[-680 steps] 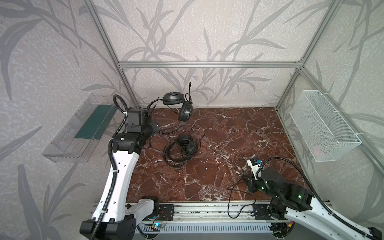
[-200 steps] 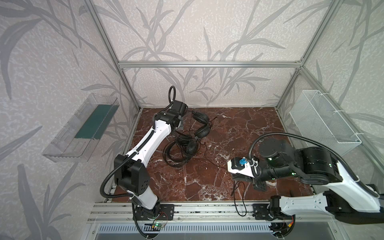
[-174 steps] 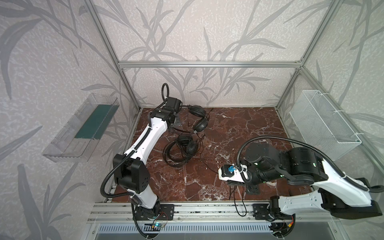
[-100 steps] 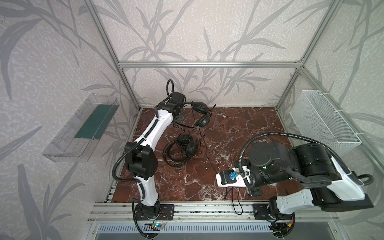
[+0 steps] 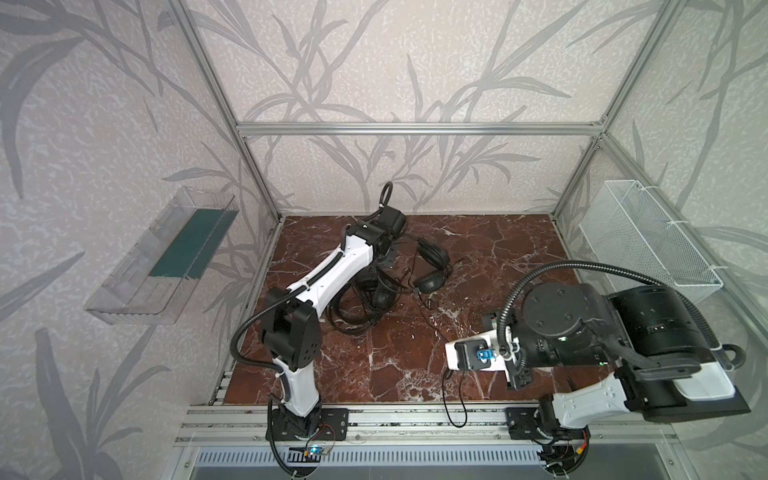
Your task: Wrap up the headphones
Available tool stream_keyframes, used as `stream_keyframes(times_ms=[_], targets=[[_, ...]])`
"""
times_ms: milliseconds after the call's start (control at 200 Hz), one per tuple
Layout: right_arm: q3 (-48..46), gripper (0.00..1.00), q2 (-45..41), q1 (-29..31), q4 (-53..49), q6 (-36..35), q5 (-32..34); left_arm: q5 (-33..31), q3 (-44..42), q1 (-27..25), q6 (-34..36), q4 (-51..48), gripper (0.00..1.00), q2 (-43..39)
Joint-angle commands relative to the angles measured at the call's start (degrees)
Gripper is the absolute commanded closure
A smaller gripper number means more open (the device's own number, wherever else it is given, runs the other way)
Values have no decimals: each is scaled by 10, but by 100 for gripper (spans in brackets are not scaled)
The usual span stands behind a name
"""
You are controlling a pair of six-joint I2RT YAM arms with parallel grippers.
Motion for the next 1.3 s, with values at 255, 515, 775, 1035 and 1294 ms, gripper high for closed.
stream_keyframes(times_ms=[255,515,775,1035,1294], targets=[[-65,100,-74,-62,39,-20,5,64,-191,-76,76,59,100,-254],[-39,100,-47,-63,22,-10,-6,-34,-263,-79,15,80,100,-337],[-49,100,-80,-72,38,-6,-1,164,-271,96,-71,126,100,-458],[-124,100,-120,-81,64,6,-34,378,-292,212,-198,195,100,-469],[-116,100,-159,-84,132,-5,-13,428,-285,242,-223,217,100,-445]])
